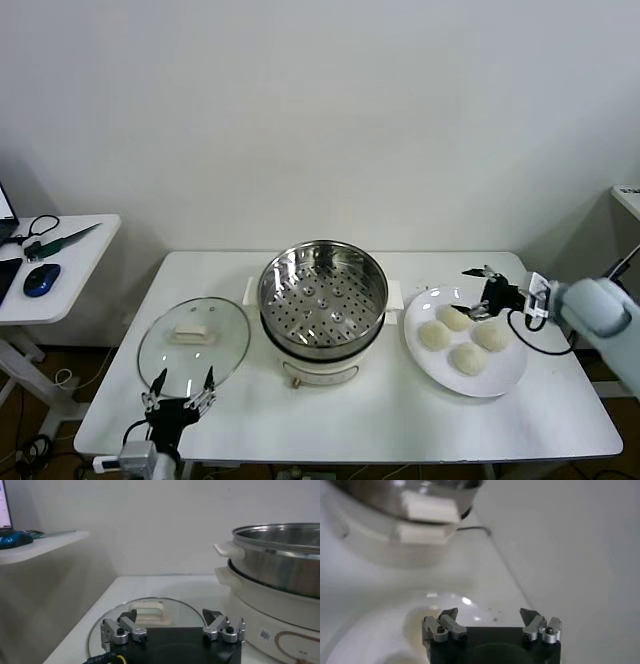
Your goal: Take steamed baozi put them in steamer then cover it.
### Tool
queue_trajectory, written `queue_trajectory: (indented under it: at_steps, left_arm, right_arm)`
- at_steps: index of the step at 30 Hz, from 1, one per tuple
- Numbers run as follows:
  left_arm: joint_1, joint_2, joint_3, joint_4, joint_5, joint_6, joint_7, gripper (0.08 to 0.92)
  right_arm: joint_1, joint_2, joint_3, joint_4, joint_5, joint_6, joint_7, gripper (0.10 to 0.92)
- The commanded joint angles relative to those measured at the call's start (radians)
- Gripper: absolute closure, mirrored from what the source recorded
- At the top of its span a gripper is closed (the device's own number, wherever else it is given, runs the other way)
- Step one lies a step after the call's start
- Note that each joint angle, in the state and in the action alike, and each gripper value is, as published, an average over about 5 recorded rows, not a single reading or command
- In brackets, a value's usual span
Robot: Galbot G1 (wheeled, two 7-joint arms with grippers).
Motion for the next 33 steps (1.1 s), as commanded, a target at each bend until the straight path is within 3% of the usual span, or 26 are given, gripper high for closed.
queue_trajectory:
  at_steps: [1,12,33]
  left_arm:
    - [-0.002,-0.008,0.005,0.005,0.01,-0.002,0.001,0.177]
    - [-0.004,-0.012,-0.008,0.022,0.005,0.001,0.002,0.177]
    - [0.021,-0.007,-0.005,0.042,0.009,-0.007,-0.001,0.177]
  right_arm:
    - [0.702,0.119,-0.766,-0.297,-0.045,0.074,-0.284,0.203]
    - [0.519,0.361,-0.718,-0.438,-0.045,-0.01,-0.23,0.203]
    - [0.269,0.431,-0.485,-0.537,-0.13,-0.028,-0.161,0.203]
